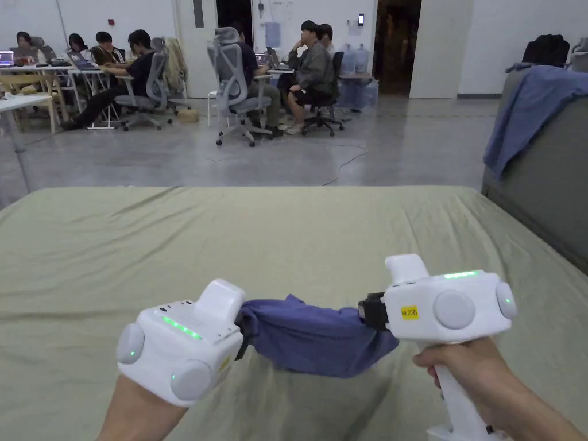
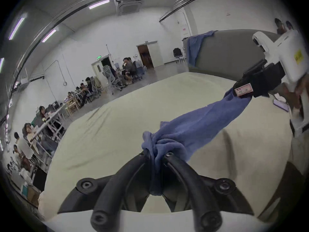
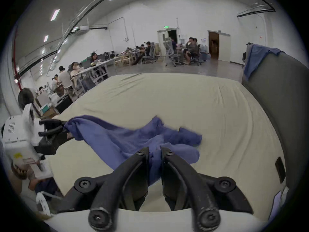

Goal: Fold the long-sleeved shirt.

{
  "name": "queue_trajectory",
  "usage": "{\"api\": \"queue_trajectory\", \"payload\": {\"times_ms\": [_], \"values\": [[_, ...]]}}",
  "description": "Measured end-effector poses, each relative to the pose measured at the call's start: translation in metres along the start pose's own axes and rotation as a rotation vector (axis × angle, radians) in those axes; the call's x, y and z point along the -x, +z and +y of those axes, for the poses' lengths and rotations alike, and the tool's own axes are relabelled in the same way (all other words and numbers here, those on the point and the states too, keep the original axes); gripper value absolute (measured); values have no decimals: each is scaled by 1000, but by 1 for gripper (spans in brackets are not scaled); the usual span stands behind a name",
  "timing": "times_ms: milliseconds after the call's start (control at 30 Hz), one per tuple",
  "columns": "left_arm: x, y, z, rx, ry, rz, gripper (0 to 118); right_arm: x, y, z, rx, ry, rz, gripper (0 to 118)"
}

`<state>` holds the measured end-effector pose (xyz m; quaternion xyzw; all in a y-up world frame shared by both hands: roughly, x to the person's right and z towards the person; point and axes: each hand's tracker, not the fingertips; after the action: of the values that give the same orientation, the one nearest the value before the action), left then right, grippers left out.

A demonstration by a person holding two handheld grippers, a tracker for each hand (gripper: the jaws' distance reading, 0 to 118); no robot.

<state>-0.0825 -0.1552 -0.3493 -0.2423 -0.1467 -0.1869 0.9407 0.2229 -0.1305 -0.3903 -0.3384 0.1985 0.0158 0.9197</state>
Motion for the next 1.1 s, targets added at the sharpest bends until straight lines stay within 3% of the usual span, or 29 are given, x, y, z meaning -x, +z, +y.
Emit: {"api": "queue_trajectory", "payload": {"times_ms": [133,267,367,500,533,567,600,633,667,733,767,800,833,867,1100], "values": [[-53,47,-74,80,-41,-97,7,15,28,-98,108,30,41,9],[-94,62,-135,268,-48,-225,7,20,21,-178,322,12,60,9],[-112,56,-161,321,-56,-267,7,20,1,-210,401,15,21,9],[-114,54,-164,314,-70,-268,10,19,2,-198,395,25,39,10],[-109,58,-158,310,-68,-270,31,19,7,-192,391,19,40,18],[-103,61,-153,312,-49,-284,63,18,15,-187,362,2,43,34],[-99,64,-148,317,-12,-309,102,14,24,-183,320,-28,62,62],[-94,70,-144,302,31,-323,118,13,32,-181,282,-53,66,103],[-87,75,-139,264,76,-337,114,11,42,-178,242,-72,66,116],[-80,81,-133,229,125,-332,115,3,54,-174,209,-106,61,116],[-78,82,-131,218,147,-300,112,0,58,-172,231,-115,53,107],[-74,96,-127,208,160,-278,96,-1,62,-170,230,-122,34,70],[-72,99,-124,198,162,-280,36,-1,64,-170,218,-111,23,0],[-72,99,-123,188,168,-265,0,-2,62,-174,197,-92,-30,0],[-66,83,-119,203,247,-277,0,-7,37,-138,192,-55,-3,1]]}}
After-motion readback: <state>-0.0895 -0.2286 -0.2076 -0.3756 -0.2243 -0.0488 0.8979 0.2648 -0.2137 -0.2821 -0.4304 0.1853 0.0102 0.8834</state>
